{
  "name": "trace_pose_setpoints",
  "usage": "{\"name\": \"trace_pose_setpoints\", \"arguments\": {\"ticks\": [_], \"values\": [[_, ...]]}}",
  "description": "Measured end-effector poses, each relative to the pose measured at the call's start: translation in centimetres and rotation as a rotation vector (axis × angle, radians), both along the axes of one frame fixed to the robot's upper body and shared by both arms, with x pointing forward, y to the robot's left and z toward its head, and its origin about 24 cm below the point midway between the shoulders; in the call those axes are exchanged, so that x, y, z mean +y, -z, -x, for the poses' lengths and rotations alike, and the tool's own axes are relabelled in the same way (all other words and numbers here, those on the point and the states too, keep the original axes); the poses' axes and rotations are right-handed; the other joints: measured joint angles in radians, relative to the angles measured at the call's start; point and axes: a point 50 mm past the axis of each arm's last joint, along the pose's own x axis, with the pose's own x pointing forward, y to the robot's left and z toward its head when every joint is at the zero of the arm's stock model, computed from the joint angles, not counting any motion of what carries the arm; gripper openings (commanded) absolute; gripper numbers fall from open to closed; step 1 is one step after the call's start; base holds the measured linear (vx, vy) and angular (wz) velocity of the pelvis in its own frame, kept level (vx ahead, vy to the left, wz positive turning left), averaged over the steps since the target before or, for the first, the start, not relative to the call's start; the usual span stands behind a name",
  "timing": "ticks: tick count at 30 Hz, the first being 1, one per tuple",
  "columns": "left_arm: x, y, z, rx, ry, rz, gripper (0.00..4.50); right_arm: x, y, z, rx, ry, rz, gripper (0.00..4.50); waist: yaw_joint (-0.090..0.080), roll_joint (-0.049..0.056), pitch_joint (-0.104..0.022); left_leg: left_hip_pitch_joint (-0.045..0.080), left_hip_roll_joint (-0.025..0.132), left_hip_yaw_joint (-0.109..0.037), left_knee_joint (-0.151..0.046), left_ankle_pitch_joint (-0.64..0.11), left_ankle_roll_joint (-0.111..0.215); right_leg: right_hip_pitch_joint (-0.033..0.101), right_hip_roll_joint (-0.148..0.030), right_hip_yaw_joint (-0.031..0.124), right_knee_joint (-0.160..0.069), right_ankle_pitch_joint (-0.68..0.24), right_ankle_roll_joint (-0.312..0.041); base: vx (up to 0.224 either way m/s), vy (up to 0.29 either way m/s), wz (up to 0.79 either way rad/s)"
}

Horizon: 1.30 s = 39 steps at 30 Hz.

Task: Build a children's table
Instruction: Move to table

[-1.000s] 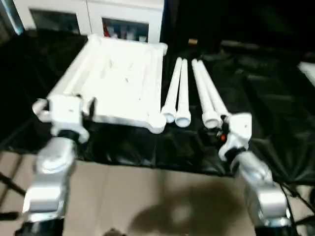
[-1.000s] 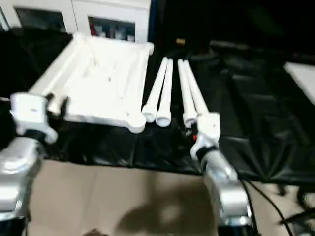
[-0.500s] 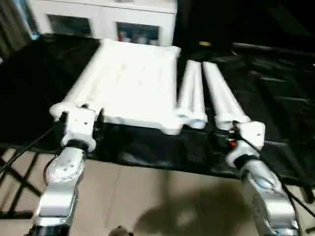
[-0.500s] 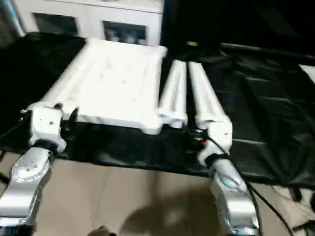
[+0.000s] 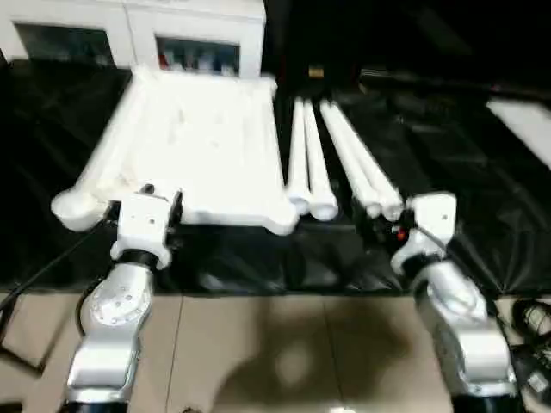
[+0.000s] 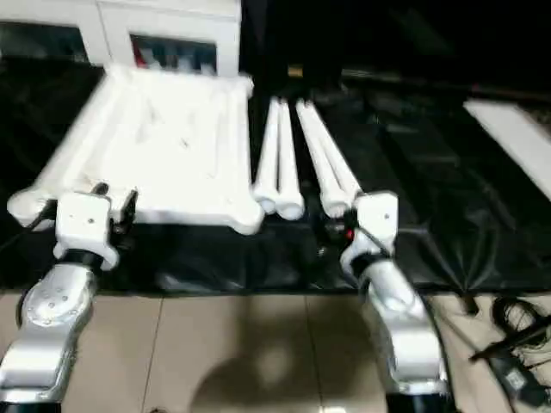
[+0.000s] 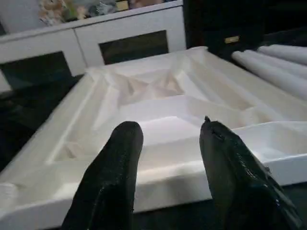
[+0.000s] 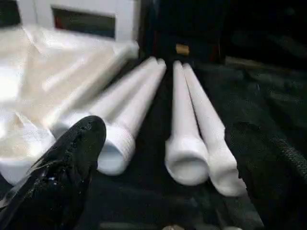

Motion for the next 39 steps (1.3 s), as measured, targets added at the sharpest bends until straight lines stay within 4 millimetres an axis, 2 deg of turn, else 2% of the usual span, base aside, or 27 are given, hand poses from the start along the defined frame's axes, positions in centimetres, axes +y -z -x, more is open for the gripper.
{"name": "trace_pose_setpoints", "arguments": {"ticks": [6, 7, 8, 10, 12, 13, 14, 15, 18, 20, 22, 23, 24, 25, 26, 27, 28, 29, 30, 31, 32, 33, 34, 35, 36, 37, 39], "values": [[0.7, -0.4, -0.1, -0.011, -0.002, -0.057, 2.21, 0.9, 0.0, 0.1, -0.006, -0.064, 0.020, 4.50, 0.019, 0.017, 0.010, 0.013, 0.006, -0.005, -0.013, 0.010, -0.027, 0.003, 0.008, -0.002, 0.006, -0.007, -0.021, -0.018, -0.066, 0.00], [0.7, -0.5, -0.1, -0.011, 0.001, -0.056, 2.21, 1.2, 0.0, 0.1, -0.008, -0.079, 0.029, 4.50, 0.023, 0.018, 0.013, 0.008, 0.004, -0.010, -0.014, 0.010, -0.027, 0.007, 0.006, -0.006, 0.005, -0.007, -0.021, 0.000, 0.000, 0.00], [0.6, -0.6, -0.1, -0.014, 0.005, -0.056, 2.21, 1.4, 0.0, 0.2, -0.009, -0.091, 0.044, 4.50, 0.016, 0.025, 0.016, 0.002, -0.006, -0.036, -0.013, 0.014, -0.022, 0.016, -0.002, -0.031, -0.001, -0.008, -0.020, -0.037, -0.008, 0.20], [0.7, -1.0, -0.4, -0.028, 0.007, -0.059, 2.21, 1.8, 0.2, 0.3, -0.001, -0.117, 0.046, 4.50, 0.018, 0.035, 0.022, 0.000, -0.009, -0.071, -0.014, 0.013, -0.022, 0.051, -0.009, -0.078, -0.030, -0.010, -0.016, -0.022, -0.002, 0.43], [0.9, -1.2, -0.4, -0.034, 0.006, -0.065, 2.21, 2.2, 0.2, 0.4, -0.005, -0.129, 0.035, 4.50, 0.024, 0.048, 0.031, 0.009, -0.006, -0.089, -0.015, 0.013, -0.022, 0.096, -0.019, -0.125, -0.060, -0.012, -0.012, 0.030, 0.008, 0.52], [0.9, -1.2, -0.4, -0.035, 0.005, -0.065, 2.21, 2.2, 0.1, 0.3, -0.008, -0.128, 0.033, 4.50, 0.024, 0.054, 0.034, 0.021, 0.000, -0.086, -0.015, 0.012, -0.022, 0.107, -0.021, -0.136, -0.070, -0.015, -0.007, 0.042, 0.009, 0.54], [1.2, -1.1, -0.3, -0.030, -0.002, -0.069, 2.21, 2.4, 0.1, 0.3, -0.010, -0.130, 0.017, 4.50, 0.033, 0.054, 0.039, 0.038, 0.007, -0.069, -0.022, 0.011, -0.023, 0.115, -0.018, -0.125, -0.070, -0.018, -0.007, 0.067, 0.007, 0.39], [1.6, -1.1, -0.2, -0.024, -0.014, -0.076, 2.21, 2.9, -0.3, 0.1, -0.023, -0.138, -0.017, 4.50, 0.035, 0.055, 0.040, 0.051, 0.002, -0.064, -0.023, 0.008, -0.021, 0.119, -0.012, -0.099, -0.057, -0.030, -0.014, 0.093, 0.016, 0.12], [2.0, -1.3, -0.3, -0.032, -0.030, -0.068, 2.21, 3.0, -0.4, 0.1, -0.025, -0.139, -0.044, 4.50, 0.022, 0.042, 0.036, 0.074, -0.016, -0.054, -0.025, -0.007, -0.024, 0.114, -0.007, -0.039, -0.022, -0.054, -0.021, 0.105, -0.002, 0.08], [1.5, -1.3, -0.4, -0.036, -0.019, -0.050, 2.21, 2.5, -0.4, 0.1, -0.025, -0.124, -0.032, 4.50, 0.027, 0.039, 0.026, 0.064, -0.013, -0.051, -0.028, -0.009, -0.020, 0.123, 0.000, -0.032, -0.032, -0.056, -0.013, 0.106, -0.027, 0.05], [0.3, -1.2, -0.6, -0.035, 0.021, -0.030, 2.21, 1.7, -0.2, 0.2, -0.017, -0.094, -0.031, 4.50, 0.034, 0.059, 0.019, 0.042, -0.009, -0.060, -0.005, -0.021, 0.013, 0.123, 0.007, -0.033, -0.041, -0.060, -0.007, 0.112, -0.009, 0.00], [0.3, -1.2, -0.6, -0.036, 0.023, -0.025, 2.21, 1.6, -0.2, 0.2, -0.017, -0.085, -0.031, 4.50, 0.036, 0.067, 0.014, 0.030, -0.006, -0.065, 0.003, -0.021, 0.012, 0.124, 0.013, -0.034, -0.045, -0.063, -0.004, 0.132, 0.016, 0.00], [0.5, -1.3, -0.6, -0.037, 0.018, -0.020, 2.21, 1.5, -0.3, 0.1, -0.020, -0.080, -0.031, 4.50, 0.036, 0.070, 0.010, 0.028, -0.005, -0.074, 0.004, -0.025, 0.004, 0.123, 0.015, -0.036, -0.045, -0.065, 0.002, 0.178, 0.016, 0.02], [0.9, -1.2, -0.6, -0.034, 0.007, -0.022, 2.21, 1.7, -0.4, 0.1, -0.024, -0.079, -0.039, 4.50, 0.024, 0.066, 0.010, 0.034, -0.009, -0.079, 0.005, -0.031, -0.003, 0.112, 0.014, -0.033, -0.032, -0.068, 0.005, 0.178, 0.016, 0.02], [1.3, -1.0, -0.4, -0.025, -0.007, -0.024, 2.21, 2.5, -0.5, 0.0, -0.029, -0.101, -0.047, 4.50, 0.018, 0.060, 0.007, 0.036, -0.018, -0.088, 0.005, -0.037, 0.001, 0.081, 0.005, -0.027, 0.019, -0.069, 0.003, 0.180, -0.013, -0.03], [1.9, -0.6, -0.4, -0.006, -0.028, -0.024, 2.21, 3.1, -0.6, 0.0, -0.032, -0.119, -0.056, 4.50, 0.008, 0.057, 0.006, 0.043, -0.027, -0.099, 0.006, -0.043, 0.006, 0.038, -0.004, -0.020, 0.086, -0.069, 0.006, 0.110, -0.039, -0.12], [2.0, -0.6, -0.4, -0.004, -0.030, -0.022, 2.21, 3.1, -0.6, 0.1, -0.031, -0.121, -0.055, 4.50, 0.003, 0.053, 0.004, 0.049, -0.032, -0.103, 0.006, -0.048, 0.013, 0.006, -0.005, -0.004, 0.100, -0.067, 0.014, 0.110, -0.039, -0.12], [2.0, -0.7, -0.4, -0.005, -0.026, -0.022, 2.21, 3.0, -0.5, 0.1, -0.029, -0.116, -0.052, 4.50, -0.004, 0.046, 0.001, 0.052, -0.038, -0.102, 0.005, -0.051, 0.013, -0.019, -0.013, 0.006, 0.091, -0.059, 0.028, 0.064, -0.058, -0.12], [1.8, -0.8, -0.5, -0.010, -0.019, -0.019, 2.21, 2.7, -0.5, 0.1, -0.029, -0.107, -0.050, 4.50, -0.010, 0.016, 0.000, 0.059, -0.057, -0.089, 0.006, -0.057, 0.012, -0.030, -0.033, 0.028, 0.019, -0.028, 0.021, 0.050, -0.078, 0.00], [1.5, -0.7, -0.5, -0.009, -0.010, -0.008, 2.21, 2.3, -0.5, 0.1, -0.026, -0.094, -0.047, 4.50, -0.011, 0.011, 0.005, 0.063, -0.059, -0.081, 0.012, -0.065, 0.010, -0.025, -0.037, 0.037, 0.029, 0.003, 0.014, 0.050, -0.078, 0.00], [0.8, -0.4, -0.5, 0.001, 0.013, 0.001, 2.21, 1.8, -0.2, 0.3, -0.015, -0.078, -0.045, 4.50, -0.004, 0.013, 0.008, 0.070, -0.057, -0.082, 0.019, -0.079, 0.042, -0.013, -0.029, 0.041, 0.020, -0.003, 0.011, 0.030, -0.078, 0.04], [0.3, -0.3, -0.5, 0.007, 0.037, 0.005, 2.21, 1.4, -0.1, 0.3, -0.007, -0.061, -0.044, 4.50, 0.003, 0.019, 0.011, 0.069, -0.053, -0.090, 0.042, -0.088, 0.058, 0.005, -0.018, 0.041, 0.006, -0.001, 0.005, 0.024, -0.075, -0.04], [0.2, -0.3, -0.5, 0.007, 0.041, 0.006, 2.21, 1.1, -0.2, 0.3, -0.007, -0.053, -0.039, 4.50, 0.008, 0.022, 0.012, 0.067, -0.052, -0.090, 0.049, -0.087, 0.051, 0.016, -0.008, 0.047, 0.001, -0.002, 0.003, 0.024, -0.075, -0.04], [0.3, -0.3, -0.5, 0.007, 0.040, 0.003, 2.21, 1.1, -0.3, 0.3, -0.012, -0.052, -0.038, 4.50, 0.013, 0.032, 0.012, 0.068, -0.046, -0.090, 0.039, -0.084, 0.040, 0.027, 0.014, 0.059, -0.004, -0.002, 0.000, 0.043, -0.061, -0.11], [0.6, -0.4, -0.5, 0.005, 0.034, -0.002, 2.21, 1.2, -0.4, 0.3, -0.018, -0.058, -0.041, 4.50, 0.019, 0.050, 0.013, 0.077, -0.029, -0.088, 0.025, -0.067, -0.026, 0.035, 0.039, 0.067, -0.004, -0.002, -0.004, 0.052, 0.001, -0.32], [1.0, -0.3, -0.4, 0.008, 0.021, -0.009, 2.21, 1.5, -0.4, 0.3, -0.018, -0.062, -0.052, 4.50, 0.017, 0.048, 0.013, 0.085, -0.020, -0.081, 0.021, -0.072, -0.051, 0.040, 0.041, 0.070, -0.007, -0.001, -0.006, 0.052, 0.001, -0.32], [1.4, -0.3, -0.4, 0.011, 0.010, -0.011, 2.21, 2.4, -0.3, 0.3, -0.014, -0.094, -0.067, 4.50, 0.002, 0.044, 0.012, 0.093, -0.022, -0.077, 0.007, -0.070, -0.048, 0.040, 0.026, 0.049, -0.015, -0.002, -0.022, 0.097, 0.023, -0.09]]}}
